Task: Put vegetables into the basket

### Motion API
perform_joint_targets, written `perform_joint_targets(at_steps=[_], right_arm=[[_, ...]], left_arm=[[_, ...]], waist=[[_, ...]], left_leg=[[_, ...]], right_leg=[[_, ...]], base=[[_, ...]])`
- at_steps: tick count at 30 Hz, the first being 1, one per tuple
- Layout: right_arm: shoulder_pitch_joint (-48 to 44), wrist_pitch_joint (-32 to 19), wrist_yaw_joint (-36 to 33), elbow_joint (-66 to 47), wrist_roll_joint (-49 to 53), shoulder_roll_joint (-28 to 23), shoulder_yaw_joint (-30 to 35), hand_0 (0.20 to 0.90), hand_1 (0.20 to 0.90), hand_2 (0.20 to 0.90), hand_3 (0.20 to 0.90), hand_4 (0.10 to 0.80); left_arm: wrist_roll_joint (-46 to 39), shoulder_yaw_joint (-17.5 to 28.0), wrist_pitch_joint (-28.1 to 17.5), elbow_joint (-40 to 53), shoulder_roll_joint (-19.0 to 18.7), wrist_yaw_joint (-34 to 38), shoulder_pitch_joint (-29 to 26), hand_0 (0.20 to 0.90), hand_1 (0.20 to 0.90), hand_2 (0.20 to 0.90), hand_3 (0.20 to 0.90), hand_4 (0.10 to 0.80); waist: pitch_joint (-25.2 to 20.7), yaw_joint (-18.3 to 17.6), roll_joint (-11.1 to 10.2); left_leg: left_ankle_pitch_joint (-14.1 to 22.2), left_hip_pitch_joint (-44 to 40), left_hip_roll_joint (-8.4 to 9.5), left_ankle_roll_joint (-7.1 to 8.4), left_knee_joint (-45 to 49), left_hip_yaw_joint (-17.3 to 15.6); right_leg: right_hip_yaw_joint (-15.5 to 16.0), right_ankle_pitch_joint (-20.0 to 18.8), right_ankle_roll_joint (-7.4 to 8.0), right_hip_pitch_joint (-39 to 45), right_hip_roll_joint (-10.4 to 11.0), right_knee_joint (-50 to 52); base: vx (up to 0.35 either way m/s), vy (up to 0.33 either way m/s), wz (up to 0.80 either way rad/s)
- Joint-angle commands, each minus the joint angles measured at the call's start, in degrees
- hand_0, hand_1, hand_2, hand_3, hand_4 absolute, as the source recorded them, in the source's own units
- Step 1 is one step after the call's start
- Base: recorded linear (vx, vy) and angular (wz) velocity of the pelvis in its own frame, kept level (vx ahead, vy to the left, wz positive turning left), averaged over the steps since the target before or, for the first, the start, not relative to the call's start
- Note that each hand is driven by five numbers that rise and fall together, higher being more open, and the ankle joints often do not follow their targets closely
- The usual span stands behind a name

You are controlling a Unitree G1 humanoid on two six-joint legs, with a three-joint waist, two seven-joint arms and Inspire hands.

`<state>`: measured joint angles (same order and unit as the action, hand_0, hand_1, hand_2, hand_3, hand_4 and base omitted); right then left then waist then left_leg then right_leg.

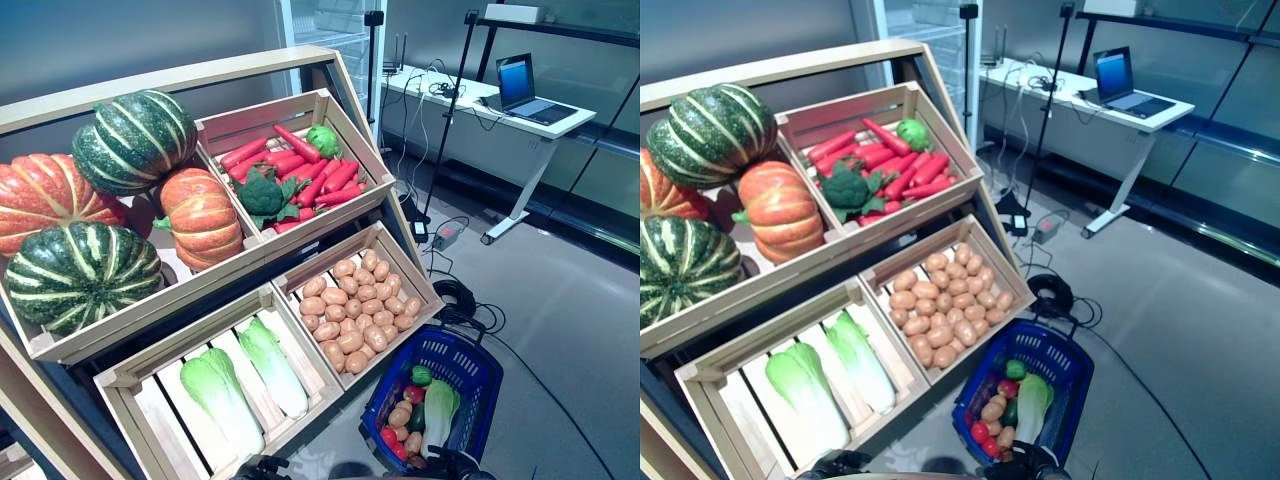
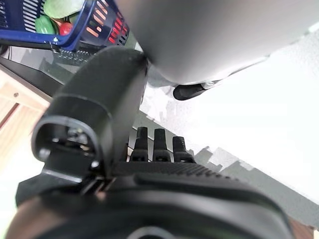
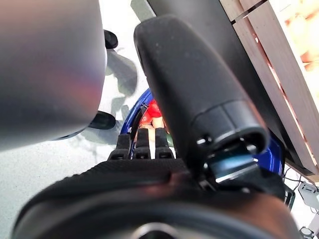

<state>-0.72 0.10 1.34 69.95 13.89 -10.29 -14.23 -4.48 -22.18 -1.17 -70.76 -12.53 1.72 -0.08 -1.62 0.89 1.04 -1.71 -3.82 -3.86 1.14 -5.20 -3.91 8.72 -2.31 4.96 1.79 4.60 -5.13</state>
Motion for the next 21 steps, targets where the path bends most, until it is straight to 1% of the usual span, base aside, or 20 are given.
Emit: perform_joint_targets(at_steps=[1,3,9,11,15,21], right_arm=[[-0.53,-2.16,0.45,1.70,-0.16,0.20,-1.84,0.900,0.900,0.900,0.900,0.800],[-0.39,-2.22,0.35,1.73,-0.04,0.29,-1.96,0.900,0.900,0.900,0.900,0.800],[-0.60,-2.55,0.45,2.12,0.19,0.49,-1.91,0.900,0.900,0.900,0.900,0.800],[-0.80,-2.46,0.56,2.07,0.32,0.40,-1.91,0.900,0.900,0.900,0.900,0.800],[-1.06,-2.36,0.26,1.80,0.70,0.29,-2.44,0.900,0.900,0.900,0.900,0.800],[-0.92,-2.01,0.19,1.35,0.81,-0.13,-2.31,0.900,0.900,0.900,0.900,0.800]], left_arm=[[1.61,-1.09,-2.96,-2.13,3.05,-0.56,-3.86,0.900,0.900,0.900,0.900,0.800],[1.91,-1.28,-3.52,-2.36,3.11,0.66,-3.59,0.900,0.900,0.900,0.900,0.800],[2.03,-0.92,-3.14,-2.71,3.28,0.07,-3.89,0.900,0.900,0.900,0.900,0.800],[2.57,-0.95,-3.87,-2.76,3.19,0.45,-4.09,0.900,0.900,0.900,0.900,0.800],[1.68,-1.14,-6.39,-2.10,2.92,1.60,-4.69,0.900,0.900,0.900,0.900,0.800],[-0.28,-1.01,-10.81,0.15,2.50,0.63,-4.82,0.900,0.900,0.900,0.900,0.800]], waist=[[1.10,-0.97,-1.21],[1.06,-0.98,-1.26],[1.08,-0.99,-1.43],[1.25,-1.04,-1.39],[1.63,-1.17,-1.24],[1.85,-1.12,-1.09]], left_leg=[[0.02,1.35,-1.09,0.56,0.20,0.43],[-0.11,1.44,-1.16,0.61,0.20,0.37],[-0.36,1.82,-1.24,0.62,0.20,0.02],[-0.39,1.85,-1.27,0.58,0.20,-0.05],[-0.44,1.86,-1.26,0.56,0.20,0.00],[-0.40,1.61,-1.34,0.56,0.20,-0.02]], right_leg=[[1.75,-1.70,1.22,2.21,4.03,0.23],[1.82,-1.75,1.19,2.21,3.98,0.18],[1.68,-1.85,1.10,1.74,3.85,0.23],[1.62,-1.87,1.06,1.58,3.80,0.31],[1.38,-1.73,0.93,1.41,3.71,0.48],[1.25,-1.57,0.88,1.57,3.65,0.52]], base=[[0.000,0.000,0.00],[0.000,0.000,0.00],[0.000,0.000,0.00],[0.000,0.000,0.00],[0.000,0.000,0.00],[0.000,0.000,0.00]])
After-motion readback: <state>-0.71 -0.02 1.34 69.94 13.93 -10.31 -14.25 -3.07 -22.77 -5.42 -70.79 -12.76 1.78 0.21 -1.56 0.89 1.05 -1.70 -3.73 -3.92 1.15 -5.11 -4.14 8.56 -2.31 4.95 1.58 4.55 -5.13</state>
